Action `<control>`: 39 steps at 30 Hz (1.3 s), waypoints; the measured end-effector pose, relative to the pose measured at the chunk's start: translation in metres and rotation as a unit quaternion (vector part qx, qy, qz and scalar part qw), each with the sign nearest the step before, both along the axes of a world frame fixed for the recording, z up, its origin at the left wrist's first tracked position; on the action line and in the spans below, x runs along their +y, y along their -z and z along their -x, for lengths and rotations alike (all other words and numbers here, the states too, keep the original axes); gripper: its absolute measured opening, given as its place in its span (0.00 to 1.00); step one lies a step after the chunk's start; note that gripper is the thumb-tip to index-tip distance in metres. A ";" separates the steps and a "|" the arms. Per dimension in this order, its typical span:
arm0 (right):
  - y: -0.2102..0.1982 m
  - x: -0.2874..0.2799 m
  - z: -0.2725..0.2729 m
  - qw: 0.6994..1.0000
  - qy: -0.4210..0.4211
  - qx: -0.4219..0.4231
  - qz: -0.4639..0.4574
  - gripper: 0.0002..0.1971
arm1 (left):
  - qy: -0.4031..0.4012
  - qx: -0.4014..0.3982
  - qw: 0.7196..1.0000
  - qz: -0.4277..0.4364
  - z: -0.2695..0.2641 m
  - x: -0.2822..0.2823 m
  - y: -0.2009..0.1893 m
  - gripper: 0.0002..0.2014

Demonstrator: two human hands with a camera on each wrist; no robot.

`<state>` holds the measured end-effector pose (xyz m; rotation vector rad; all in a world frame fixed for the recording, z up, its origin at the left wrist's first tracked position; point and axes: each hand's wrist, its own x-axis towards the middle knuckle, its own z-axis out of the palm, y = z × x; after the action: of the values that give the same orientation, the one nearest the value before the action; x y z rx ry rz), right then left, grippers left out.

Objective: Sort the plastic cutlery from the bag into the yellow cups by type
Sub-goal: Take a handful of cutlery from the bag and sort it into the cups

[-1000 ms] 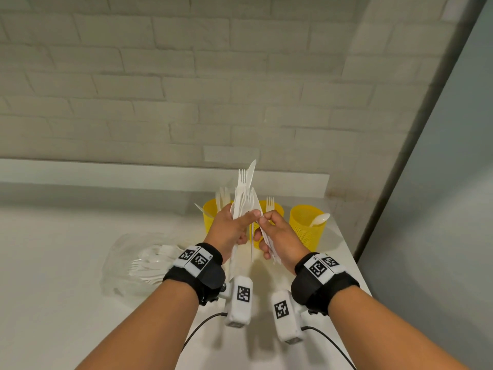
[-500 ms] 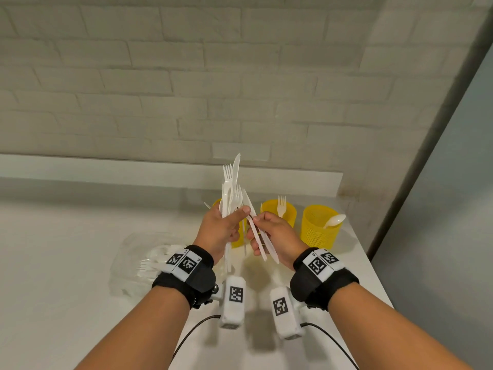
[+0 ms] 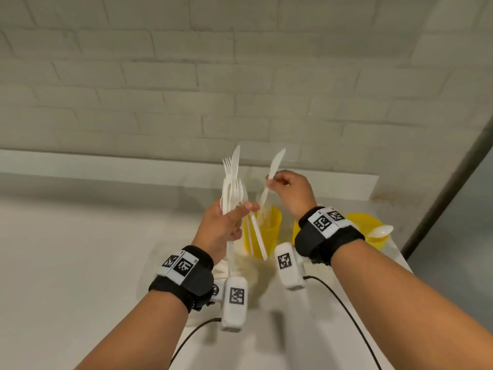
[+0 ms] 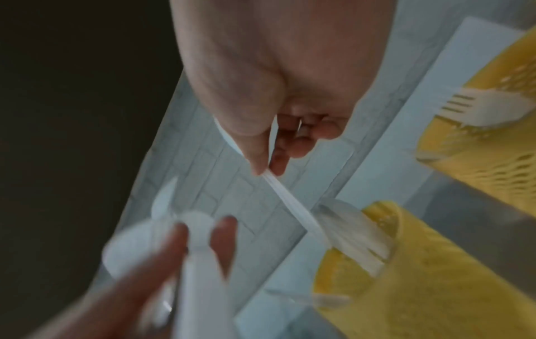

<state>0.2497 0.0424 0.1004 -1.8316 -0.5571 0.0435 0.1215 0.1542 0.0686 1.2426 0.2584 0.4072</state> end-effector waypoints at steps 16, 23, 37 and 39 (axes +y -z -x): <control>-0.006 -0.020 0.043 0.979 -0.089 0.171 0.059 0.10 | 0.050 0.007 0.999 -0.017 -0.022 0.002 0.006 0.07; -0.018 -0.078 0.042 0.983 -0.056 0.167 0.048 0.20 | 0.109 0.004 0.993 -0.043 -0.053 -0.046 -0.004 0.13; -0.010 -0.162 -0.043 0.974 0.204 0.083 0.052 0.12 | -0.094 0.042 0.966 -0.236 -0.135 -0.103 -0.015 0.11; 0.003 -0.159 -0.047 0.971 0.203 0.086 0.092 0.11 | -0.081 0.066 0.956 -0.274 -0.138 -0.106 -0.006 0.12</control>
<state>0.2966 -0.1161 0.0975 -2.0685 -0.0500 -0.0221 0.2598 0.0483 0.0741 1.8061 0.3791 0.5608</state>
